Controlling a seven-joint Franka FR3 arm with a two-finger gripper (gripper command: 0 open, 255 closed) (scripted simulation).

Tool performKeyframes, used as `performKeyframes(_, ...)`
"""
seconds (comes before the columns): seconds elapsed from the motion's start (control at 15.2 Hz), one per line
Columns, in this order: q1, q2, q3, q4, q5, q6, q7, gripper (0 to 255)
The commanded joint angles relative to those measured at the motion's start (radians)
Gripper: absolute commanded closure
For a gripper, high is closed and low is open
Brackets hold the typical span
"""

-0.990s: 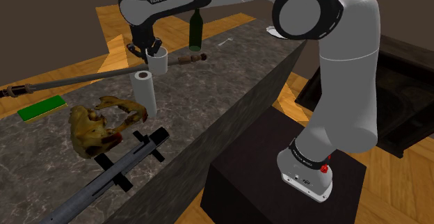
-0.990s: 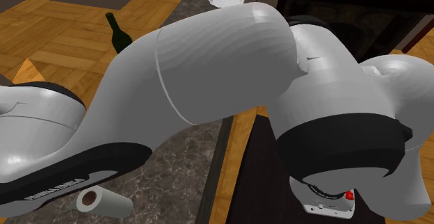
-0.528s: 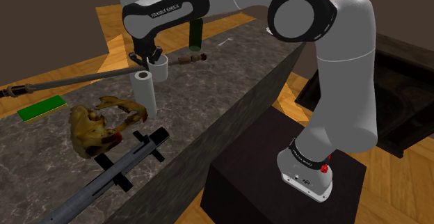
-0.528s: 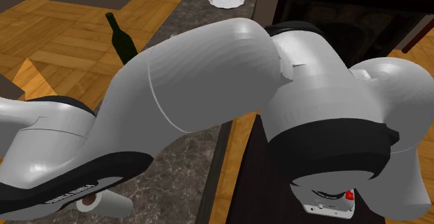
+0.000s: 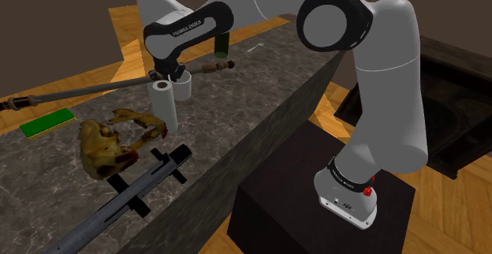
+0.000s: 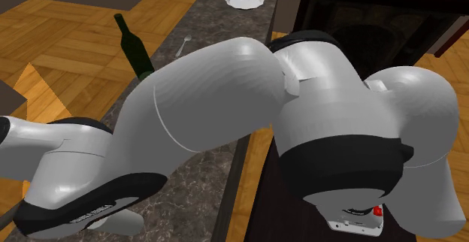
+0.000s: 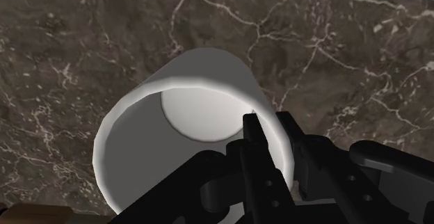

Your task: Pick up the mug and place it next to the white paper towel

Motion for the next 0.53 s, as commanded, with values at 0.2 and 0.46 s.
performKeyframes(0.2,0.000,0.033,-0.001,-0.016,-0.002,0.050,0.006,255)
performKeyframes(0.46,0.000,0.060,-0.001,-0.023,-0.003,0.084,0.010,255)
